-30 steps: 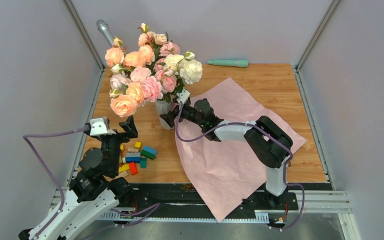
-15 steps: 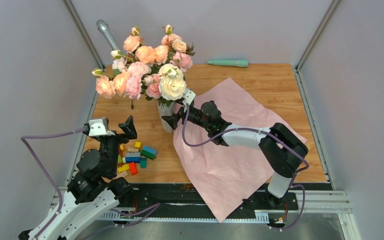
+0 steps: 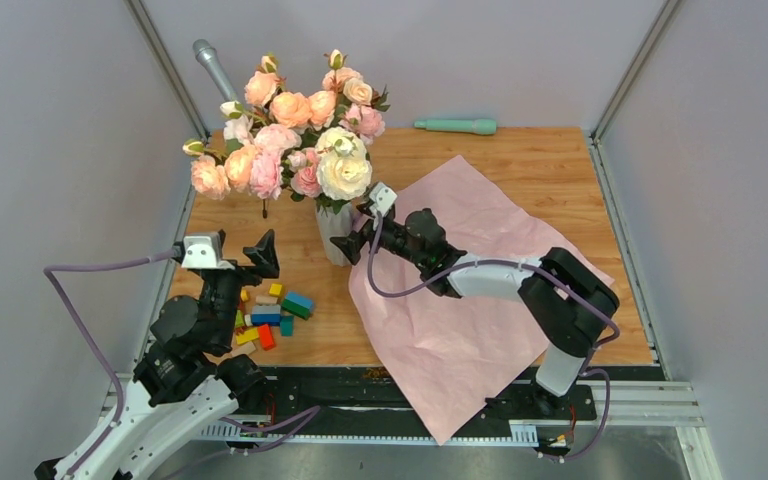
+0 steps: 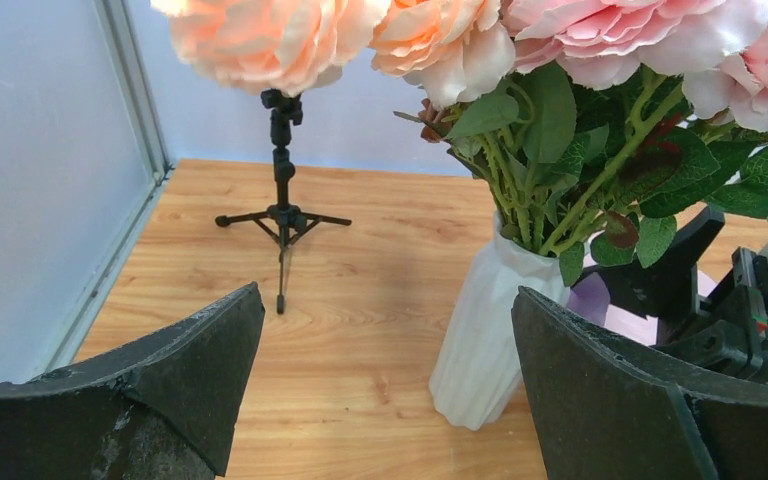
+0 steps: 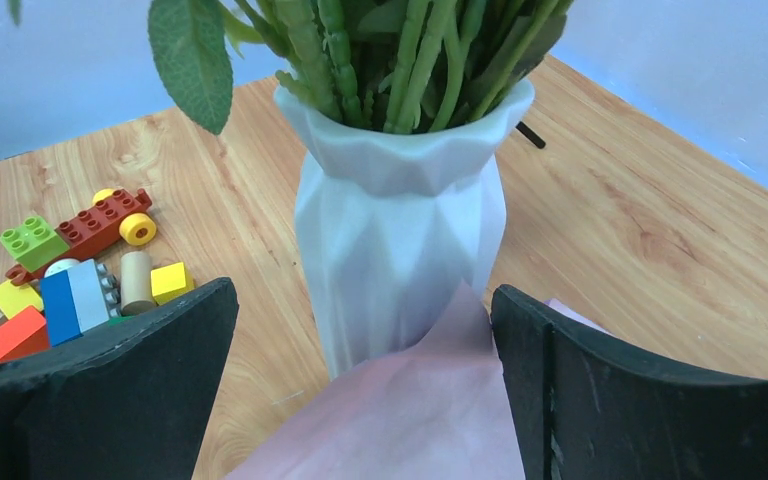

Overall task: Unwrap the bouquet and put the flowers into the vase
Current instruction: Reset both arms

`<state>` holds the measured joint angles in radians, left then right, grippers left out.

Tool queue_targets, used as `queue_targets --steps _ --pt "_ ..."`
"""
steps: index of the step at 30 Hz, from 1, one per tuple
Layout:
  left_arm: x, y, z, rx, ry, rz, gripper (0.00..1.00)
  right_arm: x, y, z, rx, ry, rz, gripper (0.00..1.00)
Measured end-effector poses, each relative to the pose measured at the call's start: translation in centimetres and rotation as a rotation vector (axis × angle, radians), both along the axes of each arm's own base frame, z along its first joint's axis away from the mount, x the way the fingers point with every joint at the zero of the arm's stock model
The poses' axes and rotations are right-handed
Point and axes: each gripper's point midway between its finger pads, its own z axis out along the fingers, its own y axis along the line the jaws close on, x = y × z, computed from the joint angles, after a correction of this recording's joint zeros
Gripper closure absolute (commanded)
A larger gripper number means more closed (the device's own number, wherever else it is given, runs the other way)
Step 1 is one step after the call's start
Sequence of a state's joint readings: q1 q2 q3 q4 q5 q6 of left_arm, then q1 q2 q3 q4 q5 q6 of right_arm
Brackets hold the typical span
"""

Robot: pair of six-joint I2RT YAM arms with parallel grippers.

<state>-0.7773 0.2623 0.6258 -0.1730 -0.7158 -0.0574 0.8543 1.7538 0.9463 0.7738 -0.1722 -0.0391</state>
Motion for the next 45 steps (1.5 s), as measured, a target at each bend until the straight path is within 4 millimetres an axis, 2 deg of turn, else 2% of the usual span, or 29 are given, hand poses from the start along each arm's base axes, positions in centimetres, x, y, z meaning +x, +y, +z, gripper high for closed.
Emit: queue_targets --steps 3,5,9,13,16,18,20,24,27,31,34,39,41,45 --pt "0.1 -0.2 -0.1 0.005 0.003 -0.006 0.0 -0.3 -0.7 0.2 0.001 0.005 -0.015 0.0" --pt "0.2 -0.3 -0.2 0.011 0.008 -0.008 0.0 -0.5 -1.2 1.1 0.01 -0.001 -0.022 0.0" --pt "0.3 -0.4 -0.4 0.022 0.018 -0.006 0.0 -1.2 -2.2 4.7 0.058 -0.037 -0.032 0.0" --pt "0.2 -0.1 -0.4 0.03 0.027 0.004 0.0 -1.8 -4.0 7.4 0.081 -0.049 -0.076 0.0" --pt "0.1 0.1 -0.4 0.037 0.033 0.011 0.0 -1.5 -5.9 7.9 0.065 -0.02 -0.15 0.0" --pt "0.0 0.5 -0.4 0.041 0.041 0.024 0.0 -0.8 -7.8 7.2 0.029 0.031 -0.227 0.0" --pt "-0.1 0.8 -0.5 0.048 0.05 0.036 0.0 0.2 -10.7 6.1 -0.018 0.093 -0.333 0.0" --pt "-0.4 1.5 -0.9 0.066 0.073 0.063 0.0 1.5 -18.7 3.8 -0.082 0.21 -0.579 0.0" --pt "-0.6 2.3 -1.1 0.083 0.094 0.091 0.0 1.1 -25.7 2.8 -0.092 0.282 -0.769 0.0" --pt "-0.9 3.2 -1.6 0.109 0.125 0.131 0.0 -0.8 -32.6 4.5 -0.05 0.281 -0.978 0.0" --pt "-1.1 3.8 -2.2 0.132 0.149 0.16 0.0 -3.0 -35.3 7.5 0.016 0.21 -1.052 0.0" --pt "-1.4 5.0 -2.5 0.146 0.164 0.216 0.0 -5.5 -37.6 10.9 0.132 0.101 -1.093 0.0" --pt "-1.5 5.4 -2.6 0.146 0.165 0.233 0.0 -6.0 -38.1 10.6 0.145 0.081 -1.1 0.0" --pt "-1.8 5.9 -2.6 0.141 0.164 0.254 0.0 -5.9 -38.1 8.7 0.103 0.096 -1.108 0.0"
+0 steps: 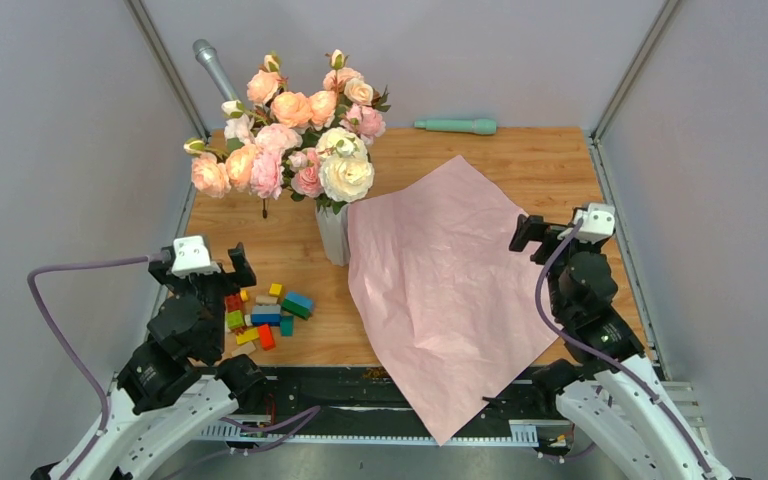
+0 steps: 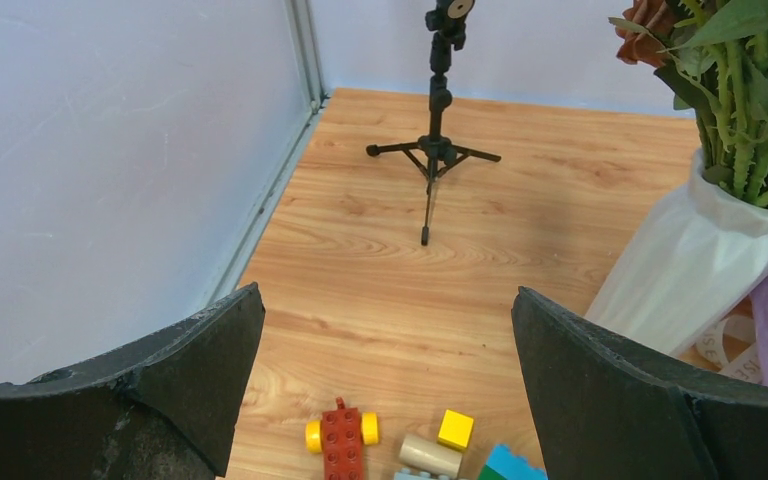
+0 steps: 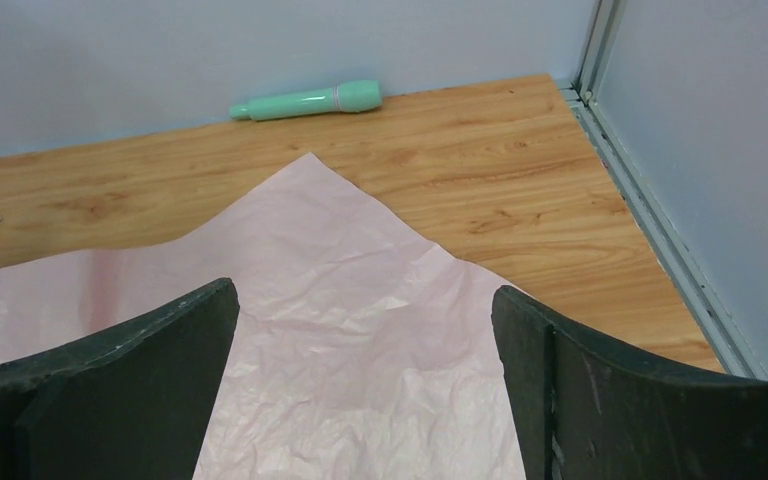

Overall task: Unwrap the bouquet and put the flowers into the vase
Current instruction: Reset both arms

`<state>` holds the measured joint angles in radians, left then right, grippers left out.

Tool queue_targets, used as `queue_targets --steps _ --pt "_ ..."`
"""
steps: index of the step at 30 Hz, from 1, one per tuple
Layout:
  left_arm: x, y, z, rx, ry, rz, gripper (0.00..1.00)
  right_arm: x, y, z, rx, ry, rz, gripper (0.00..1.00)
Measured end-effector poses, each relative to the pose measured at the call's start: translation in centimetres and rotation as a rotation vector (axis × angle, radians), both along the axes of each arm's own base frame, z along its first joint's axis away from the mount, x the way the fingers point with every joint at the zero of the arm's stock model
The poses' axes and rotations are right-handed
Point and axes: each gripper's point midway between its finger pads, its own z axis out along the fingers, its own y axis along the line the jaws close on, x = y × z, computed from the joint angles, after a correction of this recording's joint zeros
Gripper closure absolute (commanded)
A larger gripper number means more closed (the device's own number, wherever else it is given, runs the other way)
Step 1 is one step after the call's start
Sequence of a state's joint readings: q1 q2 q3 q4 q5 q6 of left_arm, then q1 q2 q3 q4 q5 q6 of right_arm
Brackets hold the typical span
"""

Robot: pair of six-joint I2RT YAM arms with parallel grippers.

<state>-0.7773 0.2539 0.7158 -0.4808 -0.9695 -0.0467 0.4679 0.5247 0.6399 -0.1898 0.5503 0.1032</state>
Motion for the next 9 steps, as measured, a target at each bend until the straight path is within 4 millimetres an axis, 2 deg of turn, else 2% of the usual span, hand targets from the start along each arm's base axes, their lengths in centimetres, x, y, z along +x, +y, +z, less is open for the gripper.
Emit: queue_targets --steps 9 --pt "-0.09 0.16 0.01 -0.002 -0.002 0.005 0.0 0.56 -0.11 -1.07 -0.02 0.037 -0.023 0.0"
